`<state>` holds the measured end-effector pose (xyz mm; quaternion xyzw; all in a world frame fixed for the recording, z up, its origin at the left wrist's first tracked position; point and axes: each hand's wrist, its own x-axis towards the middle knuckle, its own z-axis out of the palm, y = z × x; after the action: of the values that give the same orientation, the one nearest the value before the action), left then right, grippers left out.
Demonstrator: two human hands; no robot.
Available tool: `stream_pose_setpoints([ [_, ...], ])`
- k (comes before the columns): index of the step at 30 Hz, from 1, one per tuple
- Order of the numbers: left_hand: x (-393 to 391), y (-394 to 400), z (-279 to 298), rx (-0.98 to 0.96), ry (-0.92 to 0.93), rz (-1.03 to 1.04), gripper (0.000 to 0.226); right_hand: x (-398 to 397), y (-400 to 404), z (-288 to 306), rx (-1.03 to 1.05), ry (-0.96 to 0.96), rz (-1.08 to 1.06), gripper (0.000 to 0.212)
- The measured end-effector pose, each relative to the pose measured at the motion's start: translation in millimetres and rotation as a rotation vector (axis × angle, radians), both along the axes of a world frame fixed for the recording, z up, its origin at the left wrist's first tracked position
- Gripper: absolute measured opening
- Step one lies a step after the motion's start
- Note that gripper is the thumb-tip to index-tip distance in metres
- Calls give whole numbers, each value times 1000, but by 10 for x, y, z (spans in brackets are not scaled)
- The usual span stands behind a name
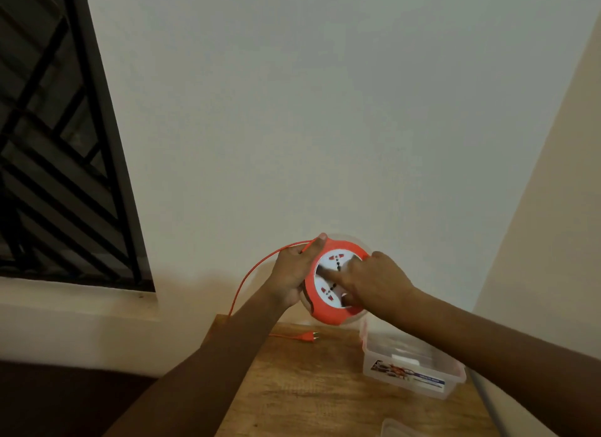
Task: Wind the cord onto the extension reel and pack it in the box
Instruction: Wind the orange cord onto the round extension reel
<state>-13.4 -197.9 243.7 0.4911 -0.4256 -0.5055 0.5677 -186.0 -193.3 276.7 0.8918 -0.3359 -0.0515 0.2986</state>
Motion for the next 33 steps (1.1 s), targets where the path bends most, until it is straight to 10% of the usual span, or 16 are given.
stream_pose_setpoints([
  [7, -188, -52, -12, -140, -16, 339, 27, 212, 44, -116, 717, -1517, -391, 45],
  [10, -136, -48, -78, -156, -105, 321, 37, 299, 146, -368, 959, -1743, -399, 58],
  [16, 101, -39, -113, -54, -95, 199, 34, -4, 213, -489, 61, -677, 48, 42],
  [19, 161, -13, -74, -58, -119, 88, 33, -133, 143, -336, 35, -280, 256, 46],
  [33, 180, -31, -61, -39, -319, -45, 38, 86, 160, -68, -75, 328, 284, 53],
])
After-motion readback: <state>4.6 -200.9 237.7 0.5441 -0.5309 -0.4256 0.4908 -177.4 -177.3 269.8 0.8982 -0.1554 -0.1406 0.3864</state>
